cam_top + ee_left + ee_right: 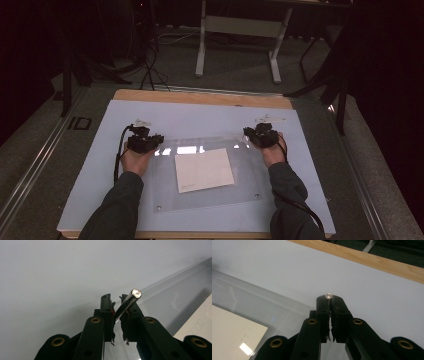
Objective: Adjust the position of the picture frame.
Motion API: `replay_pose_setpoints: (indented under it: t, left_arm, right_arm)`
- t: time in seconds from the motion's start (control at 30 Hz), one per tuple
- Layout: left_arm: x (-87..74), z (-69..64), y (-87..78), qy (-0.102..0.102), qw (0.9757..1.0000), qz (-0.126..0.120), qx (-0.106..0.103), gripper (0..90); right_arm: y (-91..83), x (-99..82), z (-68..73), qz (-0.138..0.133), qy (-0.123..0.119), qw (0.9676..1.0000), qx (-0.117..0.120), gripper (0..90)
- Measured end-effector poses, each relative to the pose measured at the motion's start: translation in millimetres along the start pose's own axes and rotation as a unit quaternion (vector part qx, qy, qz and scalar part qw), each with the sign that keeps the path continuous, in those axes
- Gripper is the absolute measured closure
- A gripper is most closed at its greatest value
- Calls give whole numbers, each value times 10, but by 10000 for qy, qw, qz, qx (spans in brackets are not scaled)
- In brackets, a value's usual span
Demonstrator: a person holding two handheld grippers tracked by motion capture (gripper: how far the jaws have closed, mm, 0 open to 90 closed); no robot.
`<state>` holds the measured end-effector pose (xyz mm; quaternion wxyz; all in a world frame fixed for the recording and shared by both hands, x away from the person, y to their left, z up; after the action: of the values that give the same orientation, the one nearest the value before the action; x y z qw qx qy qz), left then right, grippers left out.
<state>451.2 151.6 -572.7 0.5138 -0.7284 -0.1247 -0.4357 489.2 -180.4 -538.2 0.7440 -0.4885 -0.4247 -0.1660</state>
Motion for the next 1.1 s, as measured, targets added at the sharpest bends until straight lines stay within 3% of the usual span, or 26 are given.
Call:
replay_pose_setpoints:
  t: [0.17,0.6,1.1]
  left_arm:
    - [27,-21,81,60,9999,90,-13,811]
    - [28,2,232,26,9997,230,4,816]
    - [26,-5,242,73,9997,226,65,816]
  right_arm:
    - [-29,-88,-58,2,129,9999,-34,856]
    - [-89,-260,-72,21,197,9998,-67,856]
    - [-70,-298,-83,-31,214,9998,-25,855]
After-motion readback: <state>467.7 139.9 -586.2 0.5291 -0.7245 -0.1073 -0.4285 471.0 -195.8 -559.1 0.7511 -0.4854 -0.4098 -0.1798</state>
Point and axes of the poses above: each handheld gripper's, and its own axes: y roughly forward along the jaws, x roughly out of its top, z roughly to its left, the point moved 9 cm from there along y, roughly forward along the jaws, and after that the axes turned 10 degrees about y, right-handed, at the moved point
